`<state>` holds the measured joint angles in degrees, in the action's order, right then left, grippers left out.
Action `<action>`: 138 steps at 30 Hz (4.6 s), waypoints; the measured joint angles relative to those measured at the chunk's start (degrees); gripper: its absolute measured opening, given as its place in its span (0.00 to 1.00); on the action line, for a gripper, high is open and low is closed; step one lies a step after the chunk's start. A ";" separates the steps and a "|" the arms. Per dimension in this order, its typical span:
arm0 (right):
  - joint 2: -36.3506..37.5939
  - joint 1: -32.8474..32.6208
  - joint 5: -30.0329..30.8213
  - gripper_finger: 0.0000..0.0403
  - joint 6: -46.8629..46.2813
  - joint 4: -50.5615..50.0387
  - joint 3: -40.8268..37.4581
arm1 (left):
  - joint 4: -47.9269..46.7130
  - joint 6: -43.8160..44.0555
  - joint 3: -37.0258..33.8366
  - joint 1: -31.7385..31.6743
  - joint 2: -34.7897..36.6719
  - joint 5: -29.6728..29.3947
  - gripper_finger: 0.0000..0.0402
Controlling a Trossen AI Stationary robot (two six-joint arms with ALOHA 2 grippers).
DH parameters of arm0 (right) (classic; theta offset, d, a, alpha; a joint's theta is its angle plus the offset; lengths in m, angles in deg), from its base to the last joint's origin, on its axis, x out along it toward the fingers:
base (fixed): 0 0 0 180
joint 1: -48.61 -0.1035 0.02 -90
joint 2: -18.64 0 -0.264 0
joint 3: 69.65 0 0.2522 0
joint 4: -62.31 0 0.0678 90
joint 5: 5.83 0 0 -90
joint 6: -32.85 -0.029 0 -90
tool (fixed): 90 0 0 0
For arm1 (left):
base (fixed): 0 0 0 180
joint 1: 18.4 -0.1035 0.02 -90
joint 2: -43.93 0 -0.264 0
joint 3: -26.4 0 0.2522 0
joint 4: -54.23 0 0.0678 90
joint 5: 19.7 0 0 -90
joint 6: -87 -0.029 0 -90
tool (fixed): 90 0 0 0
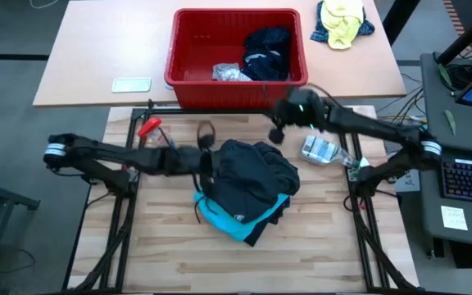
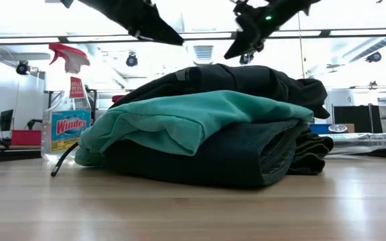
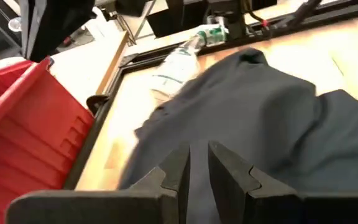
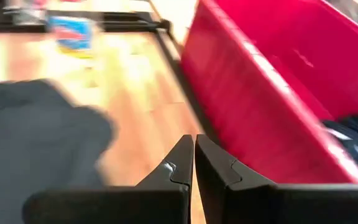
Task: Fold Laundry from Bin
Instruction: Fold the blue polo shirt
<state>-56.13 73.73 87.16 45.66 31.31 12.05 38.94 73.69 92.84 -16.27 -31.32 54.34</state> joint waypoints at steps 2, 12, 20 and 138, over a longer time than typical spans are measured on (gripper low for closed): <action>-4.25 3.33 -0.10 0.02 0.31 -2.61 5.76 | -2.55 -0.82 0.00 -3.30 2.39 2.29 0.10; -27.53 17.98 -4.89 0.02 -4.66 -4.62 29.94 | -7.55 -7.09 -0.07 -17.61 7.20 11.03 0.09; -42.06 23.25 -6.28 0.02 -22.41 -11.74 49.33 | -10.67 7.67 -0.07 -21.42 10.19 12.18 0.09; -52.63 39.02 -24.05 0.02 -38.55 31.29 67.10 | 5.90 49.35 -0.09 -40.49 16.05 25.42 0.09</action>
<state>-108.75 112.74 63.10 7.11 62.60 79.15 44.84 123.04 92.76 -56.77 -15.27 79.75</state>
